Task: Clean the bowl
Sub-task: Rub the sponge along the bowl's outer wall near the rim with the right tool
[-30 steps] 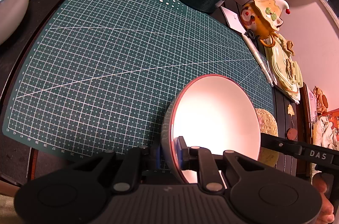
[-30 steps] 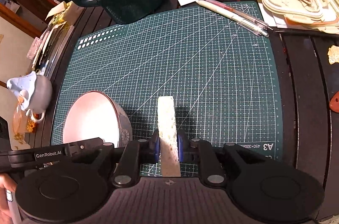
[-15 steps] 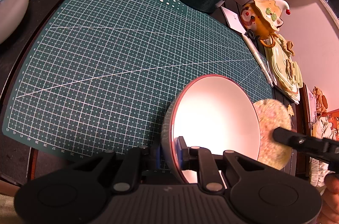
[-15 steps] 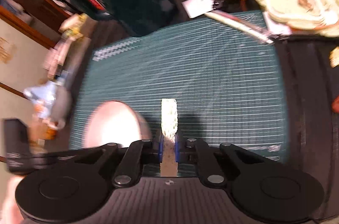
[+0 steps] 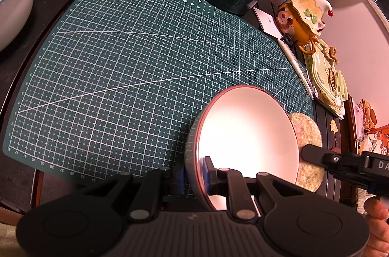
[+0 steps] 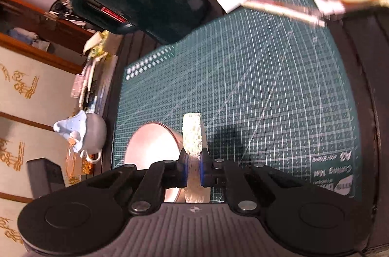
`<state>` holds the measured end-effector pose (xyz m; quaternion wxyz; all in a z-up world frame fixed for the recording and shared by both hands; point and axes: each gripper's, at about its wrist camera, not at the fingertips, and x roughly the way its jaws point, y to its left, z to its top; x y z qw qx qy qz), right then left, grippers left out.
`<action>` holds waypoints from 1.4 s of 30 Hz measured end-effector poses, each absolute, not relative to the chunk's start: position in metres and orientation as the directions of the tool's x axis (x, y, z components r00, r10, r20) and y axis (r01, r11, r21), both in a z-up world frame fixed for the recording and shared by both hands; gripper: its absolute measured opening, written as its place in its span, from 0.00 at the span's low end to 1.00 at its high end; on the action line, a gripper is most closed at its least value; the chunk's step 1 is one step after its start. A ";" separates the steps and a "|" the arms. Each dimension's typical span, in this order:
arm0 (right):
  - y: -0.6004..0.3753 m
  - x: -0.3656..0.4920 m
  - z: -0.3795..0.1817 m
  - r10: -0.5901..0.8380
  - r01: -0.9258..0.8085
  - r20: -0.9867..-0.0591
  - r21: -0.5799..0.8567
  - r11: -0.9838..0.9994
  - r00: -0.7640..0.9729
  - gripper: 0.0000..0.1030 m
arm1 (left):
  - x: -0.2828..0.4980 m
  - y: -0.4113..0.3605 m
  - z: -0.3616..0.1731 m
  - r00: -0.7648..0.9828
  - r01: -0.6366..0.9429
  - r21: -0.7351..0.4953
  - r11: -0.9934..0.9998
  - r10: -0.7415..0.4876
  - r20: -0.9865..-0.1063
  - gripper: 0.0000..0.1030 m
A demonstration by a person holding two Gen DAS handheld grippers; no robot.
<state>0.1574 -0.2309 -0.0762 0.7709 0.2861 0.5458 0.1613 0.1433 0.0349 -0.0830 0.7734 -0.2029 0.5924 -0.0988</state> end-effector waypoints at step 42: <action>-0.226 0.160 -0.075 0.566 0.030 -0.746 0.613 0.789 0.352 0.08 | 0.139 0.042 -0.088 0.276 -0.082 -0.434 0.897 -0.398 -0.875 0.15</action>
